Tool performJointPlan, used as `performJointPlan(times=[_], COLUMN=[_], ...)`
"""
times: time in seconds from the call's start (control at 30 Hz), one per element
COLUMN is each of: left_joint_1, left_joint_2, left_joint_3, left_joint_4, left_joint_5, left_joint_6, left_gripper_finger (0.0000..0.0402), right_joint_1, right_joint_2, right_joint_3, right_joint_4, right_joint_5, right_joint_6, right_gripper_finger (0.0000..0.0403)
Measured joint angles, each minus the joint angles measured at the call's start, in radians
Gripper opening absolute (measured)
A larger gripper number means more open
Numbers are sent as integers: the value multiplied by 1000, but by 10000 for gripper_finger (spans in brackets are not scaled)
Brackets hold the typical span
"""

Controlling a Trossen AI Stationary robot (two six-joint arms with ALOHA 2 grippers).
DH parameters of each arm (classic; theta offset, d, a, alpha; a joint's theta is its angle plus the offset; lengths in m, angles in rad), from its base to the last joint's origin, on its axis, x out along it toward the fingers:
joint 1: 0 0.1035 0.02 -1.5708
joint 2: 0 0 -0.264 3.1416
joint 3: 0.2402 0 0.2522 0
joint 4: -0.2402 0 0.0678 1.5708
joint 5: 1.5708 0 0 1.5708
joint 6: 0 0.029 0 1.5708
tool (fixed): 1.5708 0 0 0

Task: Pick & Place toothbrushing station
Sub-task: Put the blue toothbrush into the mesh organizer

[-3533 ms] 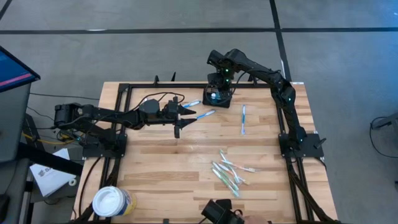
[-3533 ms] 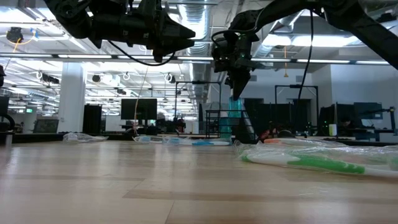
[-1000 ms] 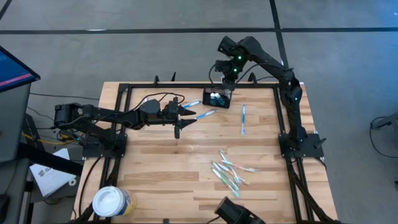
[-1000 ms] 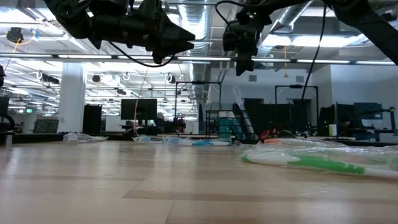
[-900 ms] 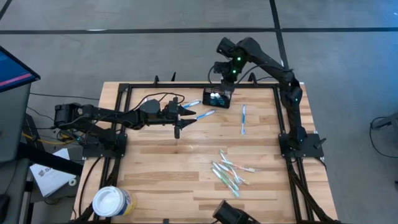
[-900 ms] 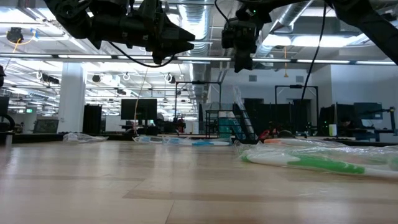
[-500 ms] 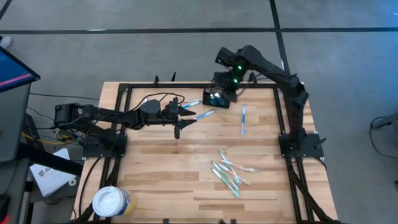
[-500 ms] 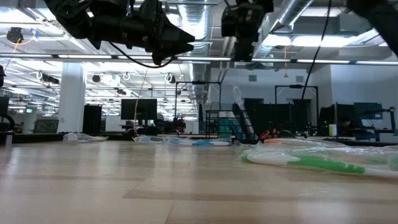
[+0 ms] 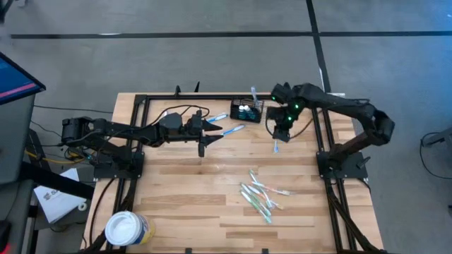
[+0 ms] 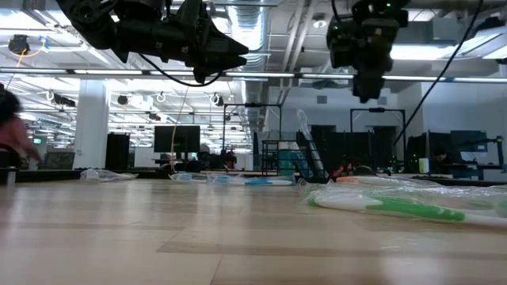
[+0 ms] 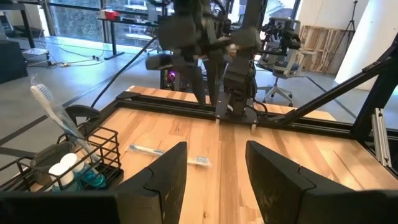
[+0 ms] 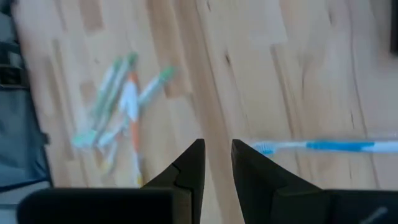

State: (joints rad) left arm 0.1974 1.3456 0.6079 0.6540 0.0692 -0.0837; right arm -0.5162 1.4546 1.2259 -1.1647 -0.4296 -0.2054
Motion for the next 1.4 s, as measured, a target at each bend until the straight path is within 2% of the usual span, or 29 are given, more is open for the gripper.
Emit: performJointPlan(times=[0.17, 0.43, 0.6, 0.67, 0.8, 0.97, 1.17, 1.4], left_joint_1=[0, 0, 0, 0, 0, 0, 0, 0], left_joint_2=[0, 0, 0, 0, 0, 0, 0, 0], left_joint_3=[0, 0, 0, 0, 0, 0, 0, 0], left_joint_4=[1, 2, 1, 1, 1, 1, 0, 0], left_joint_5=[0, 1, 1, 1, 1, 2, 2, 2], left_joint_6=[0, 0, 0, 0, 0, 0, 0, 0], left_gripper_finger=[156, 156, 156, 156, 156, 156, 156, 156], right_joint_1=[20, 21, 57, 72, 103, 140, 157, 156], right_joint_2=[-15, 101, 155, 170, 190, 189, 189, 189], right_joint_3=[-93, -107, -107, -107, -107, -107, -107, -111], right_joint_4=[57, 16, 34, 24, 11, 17, 18, 42], right_joint_5=[62, 106, 283, 322, 330, 346, 456, 460], right_joint_6=[-17, -157, -240, -268, -340, -502, -542, -588], right_gripper_finger=[70, 69, 46, 30, 4, 8, 2, 2])
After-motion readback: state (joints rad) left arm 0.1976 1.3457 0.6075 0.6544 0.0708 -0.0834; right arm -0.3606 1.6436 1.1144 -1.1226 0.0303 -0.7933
